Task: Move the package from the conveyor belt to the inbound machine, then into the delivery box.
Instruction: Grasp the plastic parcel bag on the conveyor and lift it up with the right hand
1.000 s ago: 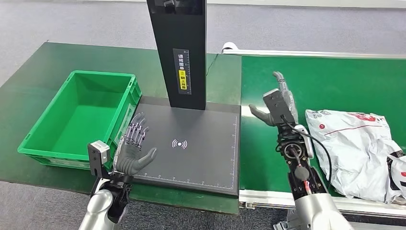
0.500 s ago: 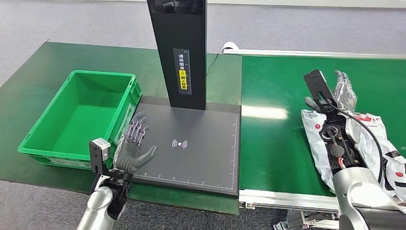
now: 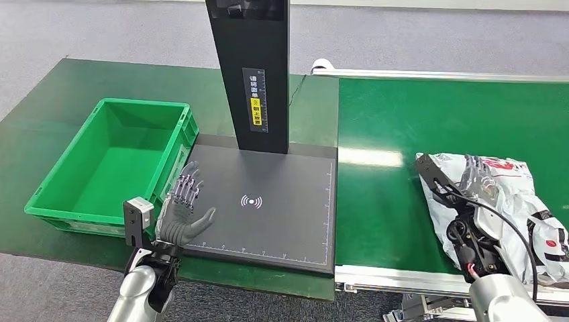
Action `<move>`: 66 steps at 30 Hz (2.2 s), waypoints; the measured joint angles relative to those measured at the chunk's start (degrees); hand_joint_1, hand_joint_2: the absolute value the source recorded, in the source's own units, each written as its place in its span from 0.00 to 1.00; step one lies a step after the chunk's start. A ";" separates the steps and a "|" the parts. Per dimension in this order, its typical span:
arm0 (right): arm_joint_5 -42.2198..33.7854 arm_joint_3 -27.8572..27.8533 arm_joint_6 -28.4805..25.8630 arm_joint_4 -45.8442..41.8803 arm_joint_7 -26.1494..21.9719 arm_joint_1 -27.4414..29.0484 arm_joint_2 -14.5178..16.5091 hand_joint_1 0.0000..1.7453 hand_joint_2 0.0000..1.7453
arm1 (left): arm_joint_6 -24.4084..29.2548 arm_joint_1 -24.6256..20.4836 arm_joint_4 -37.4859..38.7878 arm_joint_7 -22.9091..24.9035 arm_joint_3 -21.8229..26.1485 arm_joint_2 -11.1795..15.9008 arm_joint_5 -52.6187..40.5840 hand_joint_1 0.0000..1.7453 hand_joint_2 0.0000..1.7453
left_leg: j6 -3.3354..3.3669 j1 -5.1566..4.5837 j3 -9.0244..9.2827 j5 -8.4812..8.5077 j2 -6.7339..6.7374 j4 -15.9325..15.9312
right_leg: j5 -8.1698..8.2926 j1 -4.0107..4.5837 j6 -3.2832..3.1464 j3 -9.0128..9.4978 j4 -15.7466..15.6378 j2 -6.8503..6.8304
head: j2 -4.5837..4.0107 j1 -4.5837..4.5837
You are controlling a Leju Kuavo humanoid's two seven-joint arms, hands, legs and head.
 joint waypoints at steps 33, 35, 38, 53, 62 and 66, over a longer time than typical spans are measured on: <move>19.73 -19.37 11.12 -35.73 9.52 33.14 5.53 0.00 1.00 | -0.15 4.22 -3.74 2.77 2.46 -1.59 -1.44 0.00 1.00 | -0.02 0.00 0.00 -0.12 -0.08 -0.02 | -0.17 -0.01 0.12 0.00 -0.02 -0.10 | 0.00 0.00; 19.67 -19.46 11.90 -35.76 8.94 33.31 5.84 0.00 1.00 | -0.27 4.38 -4.00 3.06 2.48 -1.73 -1.46 0.00 1.00 | -0.02 0.00 0.00 -0.12 -0.08 -0.02 | -0.17 -0.01 0.12 0.00 -0.02 -0.09 | 0.00 0.00; 19.48 -19.45 12.35 -35.74 8.47 33.49 6.18 0.00 1.00 | -0.40 4.50 -4.26 3.31 2.53 -1.90 -1.57 0.00 1.00 | -0.02 0.00 0.00 -0.12 -0.09 -0.02 | -0.17 -0.01 0.12 0.00 -0.02 -0.09 | 0.00 0.00; 8.20 -11.44 23.56 -31.88 -5.17 32.51 6.50 0.00 1.00 | -2.44 4.62 -4.45 2.43 3.04 -2.13 -3.49 0.00 1.00 | -0.03 0.03 0.07 -0.13 0.06 -0.03 | -0.17 0.02 0.11 0.03 -0.02 0.01 | 0.00 0.00; 5.02 -1.18 24.55 -27.37 -6.74 28.24 6.14 1.00 1.00 | -2.14 4.46 -4.31 2.21 3.36 -1.96 -3.75 0.00 1.00 | -0.12 0.10 0.59 -0.44 1.12 -0.06 | -0.04 0.06 -0.07 0.34 -0.03 0.98 | 0.00 0.03; 4.26 0.81 23.79 -26.39 -6.72 27.70 5.70 1.00 1.00 | -2.14 4.77 -4.41 2.21 3.66 -1.91 -3.75 0.00 1.00 | -0.01 0.11 0.85 -0.59 1.65 -0.08 | 0.10 0.06 -0.18 0.47 -0.05 1.42 | 0.00 0.02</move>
